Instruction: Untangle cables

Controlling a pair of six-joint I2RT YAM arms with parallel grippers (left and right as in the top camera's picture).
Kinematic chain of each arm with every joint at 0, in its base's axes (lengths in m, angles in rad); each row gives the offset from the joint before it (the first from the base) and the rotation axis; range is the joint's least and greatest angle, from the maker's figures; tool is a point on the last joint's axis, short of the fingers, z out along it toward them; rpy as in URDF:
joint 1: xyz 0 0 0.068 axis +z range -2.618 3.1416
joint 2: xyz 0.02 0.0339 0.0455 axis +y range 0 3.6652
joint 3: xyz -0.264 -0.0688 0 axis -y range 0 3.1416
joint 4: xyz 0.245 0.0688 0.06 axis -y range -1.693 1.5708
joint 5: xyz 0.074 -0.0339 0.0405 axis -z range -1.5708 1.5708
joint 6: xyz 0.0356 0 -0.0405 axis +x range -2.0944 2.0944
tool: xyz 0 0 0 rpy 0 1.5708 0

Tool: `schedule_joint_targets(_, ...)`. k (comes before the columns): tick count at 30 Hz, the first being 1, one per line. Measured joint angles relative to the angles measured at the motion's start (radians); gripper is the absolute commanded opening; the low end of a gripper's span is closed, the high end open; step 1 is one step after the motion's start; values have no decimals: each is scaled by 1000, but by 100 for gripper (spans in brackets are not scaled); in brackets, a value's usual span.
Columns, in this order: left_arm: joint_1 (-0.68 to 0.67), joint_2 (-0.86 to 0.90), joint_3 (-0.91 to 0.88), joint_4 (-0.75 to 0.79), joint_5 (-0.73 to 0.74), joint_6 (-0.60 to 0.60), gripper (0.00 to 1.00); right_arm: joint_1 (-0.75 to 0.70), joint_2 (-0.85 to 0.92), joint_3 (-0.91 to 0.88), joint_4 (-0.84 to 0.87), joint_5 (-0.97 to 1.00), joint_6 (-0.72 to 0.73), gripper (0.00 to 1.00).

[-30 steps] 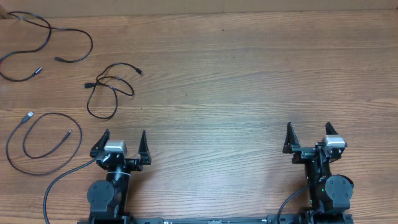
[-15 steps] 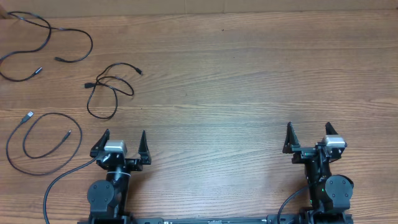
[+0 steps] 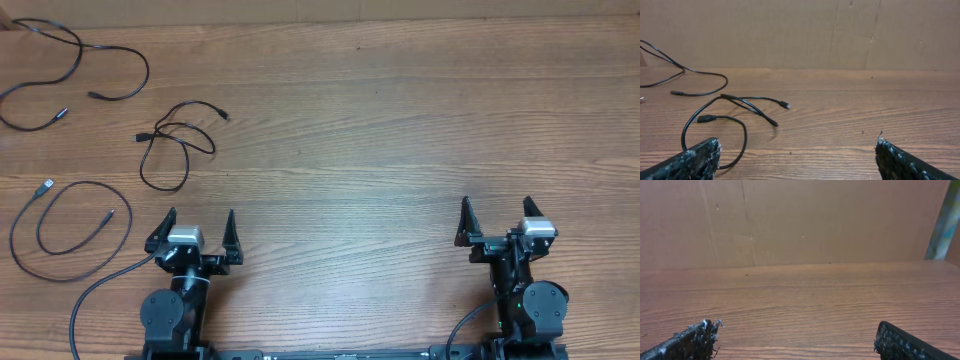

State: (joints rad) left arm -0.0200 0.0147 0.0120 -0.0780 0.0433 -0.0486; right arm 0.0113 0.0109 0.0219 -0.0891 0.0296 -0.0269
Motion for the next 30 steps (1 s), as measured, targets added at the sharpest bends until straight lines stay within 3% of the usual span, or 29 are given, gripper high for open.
schedule_joint_targets(7, 0, 0, 0, 0, 0, 0, 100, -58, 0, 0, 0, -1, 0, 100)
schedule_joint_targets(30, 0, 0, 0, 0, 0, 0, 100, -58, 0, 0, 0, -1, 0, 100)
